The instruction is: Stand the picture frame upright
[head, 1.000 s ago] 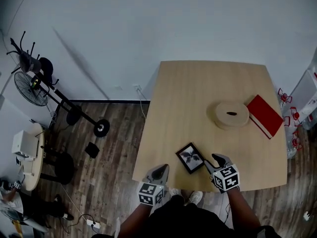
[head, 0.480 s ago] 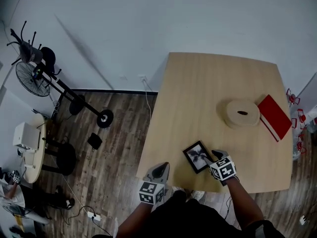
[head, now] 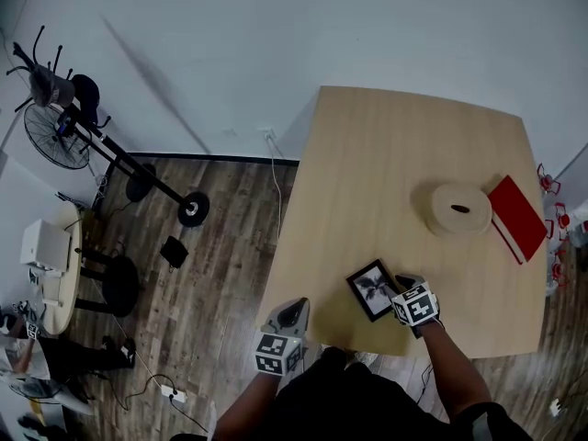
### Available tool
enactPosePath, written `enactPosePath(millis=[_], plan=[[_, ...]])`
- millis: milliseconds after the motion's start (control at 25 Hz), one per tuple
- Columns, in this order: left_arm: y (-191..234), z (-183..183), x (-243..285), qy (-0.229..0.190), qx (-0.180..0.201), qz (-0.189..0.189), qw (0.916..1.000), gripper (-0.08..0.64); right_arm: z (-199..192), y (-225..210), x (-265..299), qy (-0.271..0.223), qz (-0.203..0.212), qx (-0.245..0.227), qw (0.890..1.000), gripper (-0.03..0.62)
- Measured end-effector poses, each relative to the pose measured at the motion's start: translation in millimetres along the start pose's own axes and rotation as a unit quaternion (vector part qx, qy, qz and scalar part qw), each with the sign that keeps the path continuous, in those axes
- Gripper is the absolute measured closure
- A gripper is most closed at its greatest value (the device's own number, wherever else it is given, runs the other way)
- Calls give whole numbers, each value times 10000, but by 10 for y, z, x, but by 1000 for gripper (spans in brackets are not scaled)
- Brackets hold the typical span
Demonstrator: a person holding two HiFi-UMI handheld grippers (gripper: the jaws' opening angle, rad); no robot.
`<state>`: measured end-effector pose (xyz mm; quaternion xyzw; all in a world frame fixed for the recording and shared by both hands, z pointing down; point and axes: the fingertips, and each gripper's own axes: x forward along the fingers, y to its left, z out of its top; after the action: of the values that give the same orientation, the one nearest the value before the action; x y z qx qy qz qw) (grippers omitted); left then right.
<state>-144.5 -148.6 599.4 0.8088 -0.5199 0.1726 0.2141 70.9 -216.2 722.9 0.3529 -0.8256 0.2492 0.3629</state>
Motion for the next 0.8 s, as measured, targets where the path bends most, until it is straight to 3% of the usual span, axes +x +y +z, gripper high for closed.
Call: enactPosePath(millis=[440, 800], plan=[[-62, 47, 179, 74, 142, -370, 9992, 555, -70, -9, 114, 384, 102, 274, 9988, 524], [-151, 48, 268, 93, 143, -478, 9987, 555, -78, -18, 120, 610, 81, 125, 9980, 528]])
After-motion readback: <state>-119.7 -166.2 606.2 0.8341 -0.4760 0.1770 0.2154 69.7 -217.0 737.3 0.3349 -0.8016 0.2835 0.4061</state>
